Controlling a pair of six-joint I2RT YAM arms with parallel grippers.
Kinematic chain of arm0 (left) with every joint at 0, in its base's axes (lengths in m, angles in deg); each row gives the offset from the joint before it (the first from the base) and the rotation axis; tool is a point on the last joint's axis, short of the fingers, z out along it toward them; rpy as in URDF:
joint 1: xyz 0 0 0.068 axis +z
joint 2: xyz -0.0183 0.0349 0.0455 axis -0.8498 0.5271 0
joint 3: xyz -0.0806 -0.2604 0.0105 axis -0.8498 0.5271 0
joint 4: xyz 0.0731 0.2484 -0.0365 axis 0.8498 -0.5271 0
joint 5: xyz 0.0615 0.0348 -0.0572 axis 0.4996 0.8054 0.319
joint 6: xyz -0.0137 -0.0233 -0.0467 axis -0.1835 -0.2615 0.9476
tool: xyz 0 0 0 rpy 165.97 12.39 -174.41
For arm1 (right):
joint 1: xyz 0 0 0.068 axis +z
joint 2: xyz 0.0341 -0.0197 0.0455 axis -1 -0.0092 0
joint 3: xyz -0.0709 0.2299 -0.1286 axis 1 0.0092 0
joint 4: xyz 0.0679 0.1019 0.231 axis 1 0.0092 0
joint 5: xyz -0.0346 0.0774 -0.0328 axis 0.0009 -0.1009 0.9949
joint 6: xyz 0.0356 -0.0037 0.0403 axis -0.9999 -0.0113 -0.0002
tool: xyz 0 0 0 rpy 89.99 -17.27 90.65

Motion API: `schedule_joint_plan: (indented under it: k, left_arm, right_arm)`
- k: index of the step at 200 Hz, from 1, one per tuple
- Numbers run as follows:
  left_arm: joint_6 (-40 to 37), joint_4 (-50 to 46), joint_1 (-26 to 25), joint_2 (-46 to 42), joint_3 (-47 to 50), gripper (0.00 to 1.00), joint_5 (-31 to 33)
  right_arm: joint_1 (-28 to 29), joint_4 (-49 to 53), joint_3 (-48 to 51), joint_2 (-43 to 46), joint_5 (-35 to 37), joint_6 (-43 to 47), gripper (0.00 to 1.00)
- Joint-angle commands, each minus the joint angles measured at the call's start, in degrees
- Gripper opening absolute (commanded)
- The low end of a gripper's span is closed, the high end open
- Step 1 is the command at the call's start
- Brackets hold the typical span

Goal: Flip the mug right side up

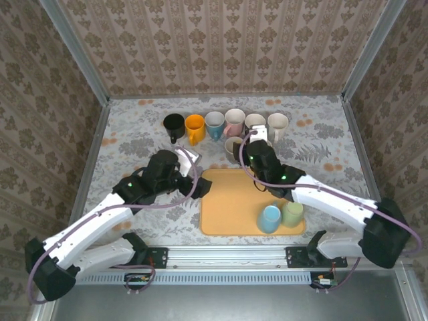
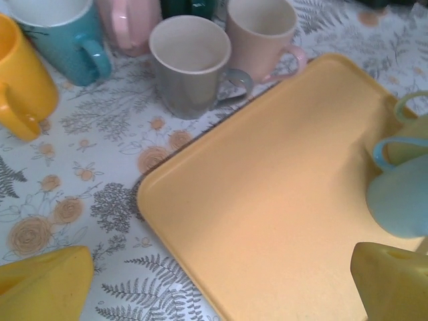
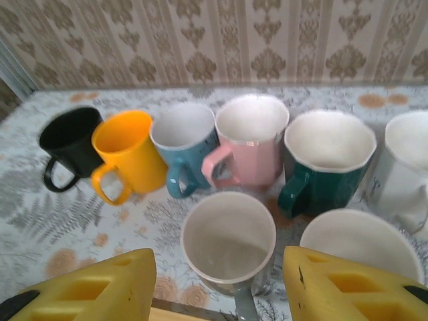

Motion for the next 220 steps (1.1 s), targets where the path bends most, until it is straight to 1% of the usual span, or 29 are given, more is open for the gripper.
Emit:
schedule_joint_plan:
  k: [1,15,30,41,53,72,92,116,141,184,220]
  left_arm:
    - [-0.26,-3.62,-5.90,3.67,-4.72,1.00,3.89]
    - [-0.47,-5.41,-10.62,7.12,-7.44,1.00,6.46]
    - [0.19,-5.77,-15.35,10.88,-10.00,1.00,8.89]
    - [1.41,-5.99,-18.07,14.07,-12.18,1.00,9.00]
    - [2.73,-6.41,-20.64,17.91,-14.89,1.00,9.44]
    - [4.17,-7.25,-24.28,24.50,-19.94,1.00,9.78]
    - [5.35,-8.19,-26.82,30.72,-26.43,1.00,7.29]
    - [6.32,-11.22,-27.64,38.98,-35.05,1.00,3.25]
    - [7.37,-12.44,-27.69,45.12,-40.23,1.00,-0.06]
    - [7.21,-16.21,-28.17,54.06,-47.28,1.00,-5.51]
    - [6.82,-18.34,-28.42,58.66,-49.27,1.00,-6.34]
  right_arm:
    - [-0.35,7.54,-1.83,6.43,0.05,2.07,0.53]
    - [-1.52,9.53,-1.63,10.92,0.68,1.19,0.52]
    - [-3.63,15.31,-3.06,14.87,0.93,-1.70,0.52]
    - [-5.68,18.85,-3.73,17.87,-0.87,-2.89,0.53]
    - [-7.44,20.32,-3.50,21.40,-2.83,-2.47,0.54]
    - [-8.53,20.71,-2.06,27.17,-2.71,-0.82,0.55]
    - [-9.40,22.58,-1.66,31.70,-2.49,0.34,0.55]
    - [-9.82,24.45,-1.26,35.87,-1.97,1.42,0.56]
    - [-10.00,26.19,-1.06,38.83,-1.62,2.37,0.58]
    - [-10.13,28.04,-0.34,42.39,-1.61,3.60,0.59]
    - [-10.17,28.68,0.77,43.79,-1.77,3.70,0.59]
